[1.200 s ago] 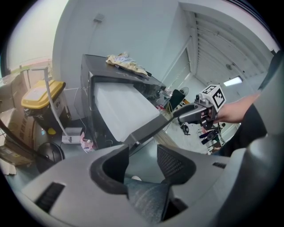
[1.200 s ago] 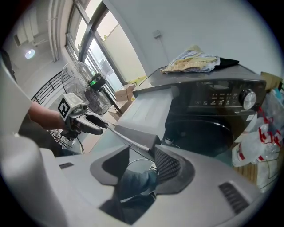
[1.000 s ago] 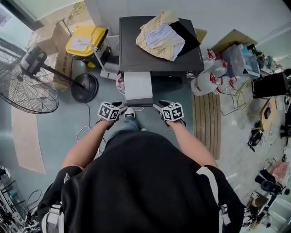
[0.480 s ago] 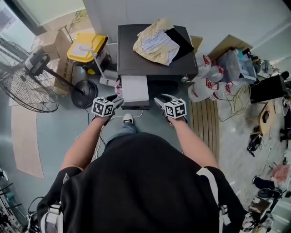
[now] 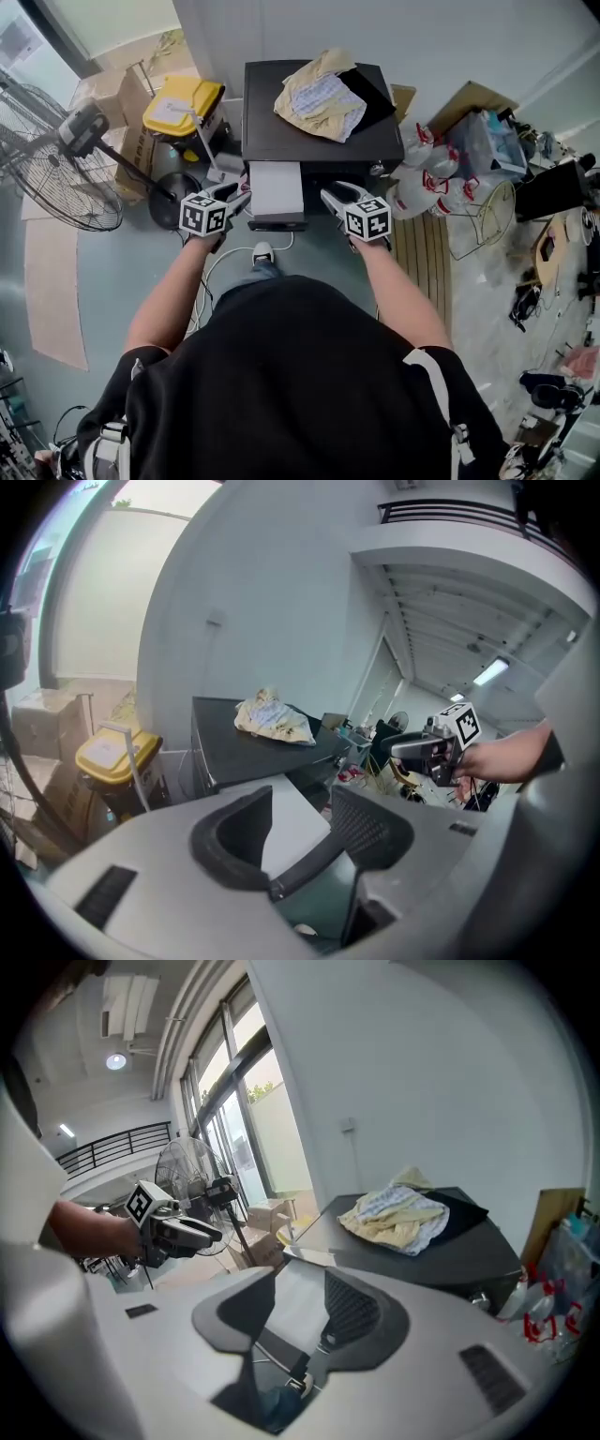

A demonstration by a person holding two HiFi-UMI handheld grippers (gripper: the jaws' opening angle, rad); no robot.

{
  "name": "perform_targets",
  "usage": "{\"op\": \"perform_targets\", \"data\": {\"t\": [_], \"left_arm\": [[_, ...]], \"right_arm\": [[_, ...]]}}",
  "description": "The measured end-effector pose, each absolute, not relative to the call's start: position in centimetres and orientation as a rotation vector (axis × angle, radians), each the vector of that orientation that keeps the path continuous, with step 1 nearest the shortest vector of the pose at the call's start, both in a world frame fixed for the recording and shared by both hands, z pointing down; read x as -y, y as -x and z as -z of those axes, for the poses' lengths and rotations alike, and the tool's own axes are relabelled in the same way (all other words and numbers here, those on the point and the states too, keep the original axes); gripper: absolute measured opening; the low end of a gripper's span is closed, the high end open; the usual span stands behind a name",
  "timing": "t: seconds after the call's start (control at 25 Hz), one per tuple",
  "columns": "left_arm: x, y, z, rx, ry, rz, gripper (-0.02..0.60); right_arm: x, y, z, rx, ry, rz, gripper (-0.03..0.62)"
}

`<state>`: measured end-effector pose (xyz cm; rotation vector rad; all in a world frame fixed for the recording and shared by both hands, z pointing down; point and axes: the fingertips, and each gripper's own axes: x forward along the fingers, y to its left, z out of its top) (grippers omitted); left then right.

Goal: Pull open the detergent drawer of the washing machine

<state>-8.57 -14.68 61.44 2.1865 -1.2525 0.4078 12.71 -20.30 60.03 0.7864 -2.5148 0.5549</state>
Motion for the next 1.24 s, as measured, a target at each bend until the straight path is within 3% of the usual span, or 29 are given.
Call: {"op": "perform_targets", "data": {"t": [0.52, 1.24], "left_arm": [[15.4, 8.6, -55.4, 1.335, -2.276, -0.337, 0.202], [12.8, 10.2, -54.8, 1.378, -2.252, -0.306, 0.202]], "right_arm": [[21.4, -13.2, -53.3, 2.62, -0.828, -0.463, 0.166], [20.3, -15.9, -52.2, 2.627, -0.919, -0.482, 0.167]]}}
